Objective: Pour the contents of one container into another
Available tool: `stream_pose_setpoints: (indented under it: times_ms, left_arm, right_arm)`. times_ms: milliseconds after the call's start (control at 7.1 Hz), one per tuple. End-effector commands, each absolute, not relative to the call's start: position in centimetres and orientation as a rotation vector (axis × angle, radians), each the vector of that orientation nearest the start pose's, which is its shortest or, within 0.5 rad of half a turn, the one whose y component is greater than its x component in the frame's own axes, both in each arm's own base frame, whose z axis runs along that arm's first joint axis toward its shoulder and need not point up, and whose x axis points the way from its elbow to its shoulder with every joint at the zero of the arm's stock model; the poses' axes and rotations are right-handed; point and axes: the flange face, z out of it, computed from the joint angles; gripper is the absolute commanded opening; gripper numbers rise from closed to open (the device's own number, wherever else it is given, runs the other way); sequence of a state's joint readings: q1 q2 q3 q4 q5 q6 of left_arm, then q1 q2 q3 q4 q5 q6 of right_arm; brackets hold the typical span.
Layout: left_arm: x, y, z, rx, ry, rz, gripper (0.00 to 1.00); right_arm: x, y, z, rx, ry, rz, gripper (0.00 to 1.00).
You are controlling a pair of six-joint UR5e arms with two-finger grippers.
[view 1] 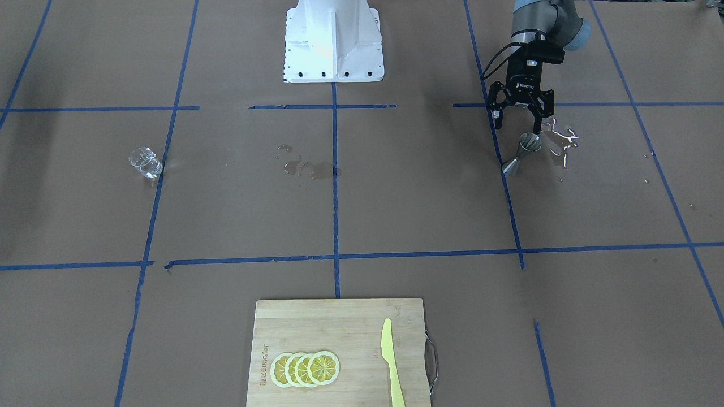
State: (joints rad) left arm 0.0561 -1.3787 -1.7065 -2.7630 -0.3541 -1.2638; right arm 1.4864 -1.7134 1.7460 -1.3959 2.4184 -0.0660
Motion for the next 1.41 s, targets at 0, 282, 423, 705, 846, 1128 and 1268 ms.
stream_pose_setpoints:
  times_ms: [0,282,423,705,846,1128,1268]
  left_arm:
    - [41.5,-21.1,52.8,1.19,0.807,-0.382,0.98]
    - [39.3,-24.4,52.9,1.226,0.797,-0.472,0.96]
    - [38.9,-25.1,53.3,1.232,0.781,-0.48,0.96]
    - [39.9,-25.8,54.3,1.235,0.761,-0.481,0.96]
    - [41.1,-25.9,54.6,1.236,0.757,-0.478,0.94]
    - [41.4,-25.9,54.6,1.234,0.761,-0.479,0.82]
    - [41.4,-25.9,54.9,1.218,0.781,-0.476,0.65]
  right_arm:
    - [2.1,-44.6,61.4,0.189,-0.849,-0.229,1.0]
    - [2.1,-44.6,61.4,0.189,-0.847,-0.229,1.0]
    - [2.1,-44.6,61.4,0.189,-0.849,-0.229,1.0]
    - [2.1,-44.6,61.4,0.187,-0.85,-0.229,1.0]
    - [2.1,-44.6,61.5,0.186,-0.85,-0.228,1.0]
    - [2.1,-44.6,61.7,0.181,-0.85,-0.226,1.0]
    - [2.1,-44.6,61.7,0.181,-0.85,-0.226,1.0]
